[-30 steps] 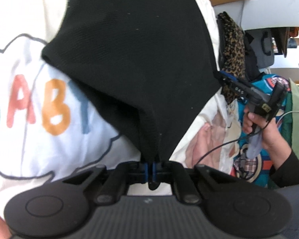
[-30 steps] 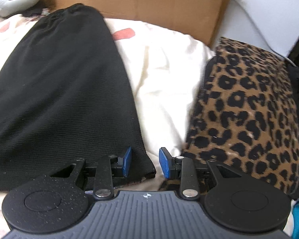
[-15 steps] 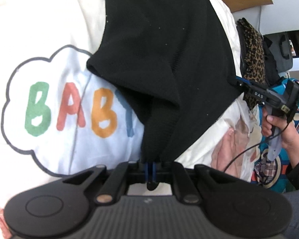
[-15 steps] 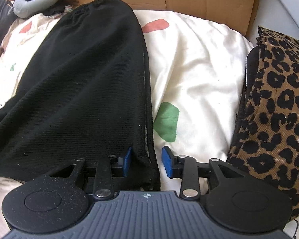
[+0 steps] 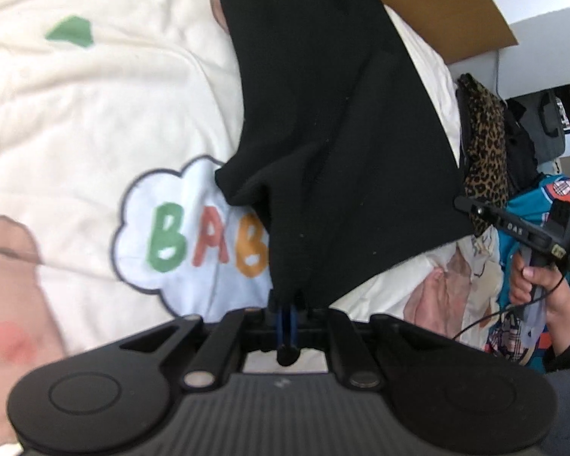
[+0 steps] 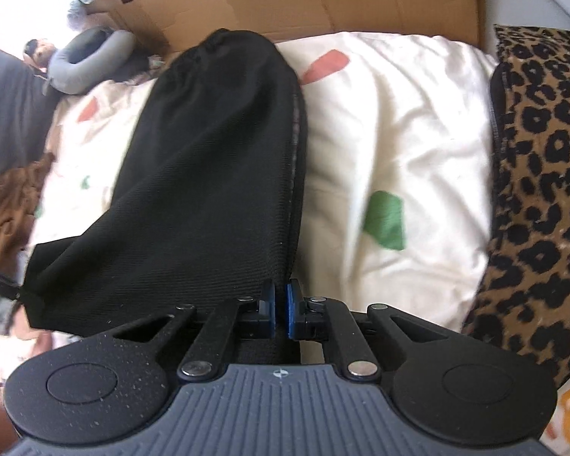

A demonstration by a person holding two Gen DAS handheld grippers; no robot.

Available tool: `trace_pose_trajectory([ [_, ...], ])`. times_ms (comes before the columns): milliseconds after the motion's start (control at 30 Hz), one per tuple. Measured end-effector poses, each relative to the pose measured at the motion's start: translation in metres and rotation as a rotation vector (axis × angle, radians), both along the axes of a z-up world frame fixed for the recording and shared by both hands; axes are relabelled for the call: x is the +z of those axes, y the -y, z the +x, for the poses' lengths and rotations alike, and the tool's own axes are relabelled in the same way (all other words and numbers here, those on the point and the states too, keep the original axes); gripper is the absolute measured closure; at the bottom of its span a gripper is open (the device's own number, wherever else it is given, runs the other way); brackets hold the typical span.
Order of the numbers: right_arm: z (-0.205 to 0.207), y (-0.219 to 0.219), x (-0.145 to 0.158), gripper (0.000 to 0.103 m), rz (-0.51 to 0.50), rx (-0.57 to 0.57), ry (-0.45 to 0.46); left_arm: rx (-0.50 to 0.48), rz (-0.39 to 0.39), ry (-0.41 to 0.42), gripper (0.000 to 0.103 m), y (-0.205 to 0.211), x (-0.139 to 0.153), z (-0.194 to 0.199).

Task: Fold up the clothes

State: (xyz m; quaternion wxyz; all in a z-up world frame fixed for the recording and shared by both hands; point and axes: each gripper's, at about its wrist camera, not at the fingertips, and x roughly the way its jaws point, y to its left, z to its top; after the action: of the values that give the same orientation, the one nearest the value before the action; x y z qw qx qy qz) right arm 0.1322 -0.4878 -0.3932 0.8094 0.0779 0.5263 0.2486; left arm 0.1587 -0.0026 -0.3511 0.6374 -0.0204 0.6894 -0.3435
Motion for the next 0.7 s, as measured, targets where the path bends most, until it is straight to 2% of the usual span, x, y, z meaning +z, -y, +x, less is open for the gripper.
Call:
trace_pose_trajectory([
  [233,-0.015,-0.02,0.013,0.1,0.048,0.085,-0.043,0.012,0.029,0.028,0.099,-0.03,0.026,0.007],
  [567,-0.046,-0.073,0.025,0.1,0.069,0.368,-0.07,0.05,0.092,0.04,0.1,-0.07,0.044,0.0],
  [700,-0.052,-0.086,0.031,0.1,0.091,0.428,-0.084,0.083,0.106,0.042,0.1,-0.082,0.04,-0.003],
])
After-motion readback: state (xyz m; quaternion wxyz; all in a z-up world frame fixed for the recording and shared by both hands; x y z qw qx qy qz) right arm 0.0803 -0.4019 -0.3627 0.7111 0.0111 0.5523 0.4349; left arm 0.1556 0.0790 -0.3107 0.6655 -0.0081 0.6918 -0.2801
